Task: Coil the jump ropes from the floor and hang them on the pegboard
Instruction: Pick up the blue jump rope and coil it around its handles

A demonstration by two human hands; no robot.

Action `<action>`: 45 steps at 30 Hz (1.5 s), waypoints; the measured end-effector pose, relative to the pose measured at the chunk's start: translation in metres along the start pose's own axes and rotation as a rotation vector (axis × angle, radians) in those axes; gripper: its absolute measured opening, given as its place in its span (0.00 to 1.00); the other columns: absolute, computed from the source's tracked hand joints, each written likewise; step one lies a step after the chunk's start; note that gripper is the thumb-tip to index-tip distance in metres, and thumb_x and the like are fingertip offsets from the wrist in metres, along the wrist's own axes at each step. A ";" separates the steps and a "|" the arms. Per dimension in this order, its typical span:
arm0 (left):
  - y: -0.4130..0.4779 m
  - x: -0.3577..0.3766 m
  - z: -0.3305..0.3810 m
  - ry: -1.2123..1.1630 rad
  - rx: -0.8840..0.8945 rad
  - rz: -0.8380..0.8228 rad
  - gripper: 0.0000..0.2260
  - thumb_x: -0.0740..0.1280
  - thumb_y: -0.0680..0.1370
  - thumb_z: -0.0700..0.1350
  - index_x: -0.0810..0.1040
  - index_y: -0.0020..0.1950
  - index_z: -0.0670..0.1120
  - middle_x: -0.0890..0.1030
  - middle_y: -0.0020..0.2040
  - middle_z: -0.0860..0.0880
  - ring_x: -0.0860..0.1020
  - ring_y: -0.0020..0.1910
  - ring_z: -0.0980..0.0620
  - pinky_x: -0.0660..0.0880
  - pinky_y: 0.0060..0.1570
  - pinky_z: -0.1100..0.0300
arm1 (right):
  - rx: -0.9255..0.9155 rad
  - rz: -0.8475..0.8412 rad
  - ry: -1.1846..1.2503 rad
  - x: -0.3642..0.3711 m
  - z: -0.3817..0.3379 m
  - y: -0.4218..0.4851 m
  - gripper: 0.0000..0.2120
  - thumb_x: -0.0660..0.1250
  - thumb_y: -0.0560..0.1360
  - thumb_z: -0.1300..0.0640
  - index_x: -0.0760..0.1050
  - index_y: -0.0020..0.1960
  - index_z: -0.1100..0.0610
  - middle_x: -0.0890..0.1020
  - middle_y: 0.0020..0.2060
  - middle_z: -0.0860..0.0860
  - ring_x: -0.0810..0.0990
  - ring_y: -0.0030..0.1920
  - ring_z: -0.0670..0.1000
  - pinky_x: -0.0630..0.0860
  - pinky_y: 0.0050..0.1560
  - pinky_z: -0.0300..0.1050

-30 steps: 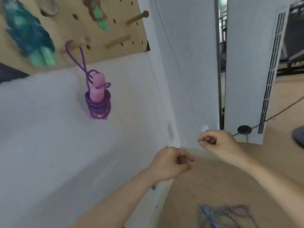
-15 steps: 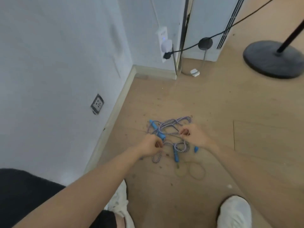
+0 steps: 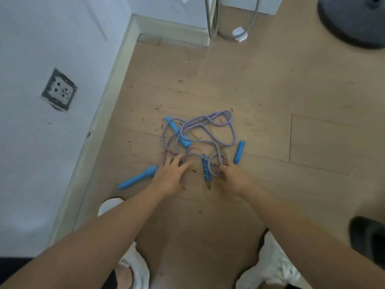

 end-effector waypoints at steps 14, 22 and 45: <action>0.001 -0.019 -0.073 -0.726 -0.506 0.262 0.16 0.63 0.82 0.52 0.79 0.40 0.44 0.81 0.36 0.44 0.79 0.38 0.43 0.75 0.40 0.50 | 0.465 0.396 1.270 -0.064 0.040 -0.003 0.08 0.63 0.80 0.60 0.74 0.43 0.55 0.78 0.34 0.53 0.76 0.32 0.49 0.73 0.30 0.37; 0.008 -0.099 -0.044 -0.962 -0.293 0.246 0.07 0.69 0.80 0.47 0.83 0.44 0.47 0.75 0.32 0.50 0.71 0.32 0.55 0.69 0.37 0.59 | 0.525 0.594 1.422 -0.106 0.017 -0.022 0.19 0.63 0.77 0.64 0.69 0.66 0.55 0.77 0.41 0.53 0.75 0.35 0.50 0.73 0.36 0.42; -0.156 -0.382 0.031 -1.169 0.061 0.883 0.09 0.66 0.80 0.46 0.81 0.42 0.47 0.74 0.33 0.48 0.69 0.24 0.56 0.65 0.25 0.67 | -0.204 0.102 0.505 -0.257 -0.124 -0.180 0.09 0.67 0.79 0.63 0.73 0.42 0.53 0.81 0.42 0.52 0.77 0.40 0.46 0.71 0.38 0.35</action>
Point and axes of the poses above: each hand's wrist, its own y-axis towards the middle knuckle, its own x-axis out of the palm, z = x × y, the point moved 1 cm from there along y, towards the middle knuckle
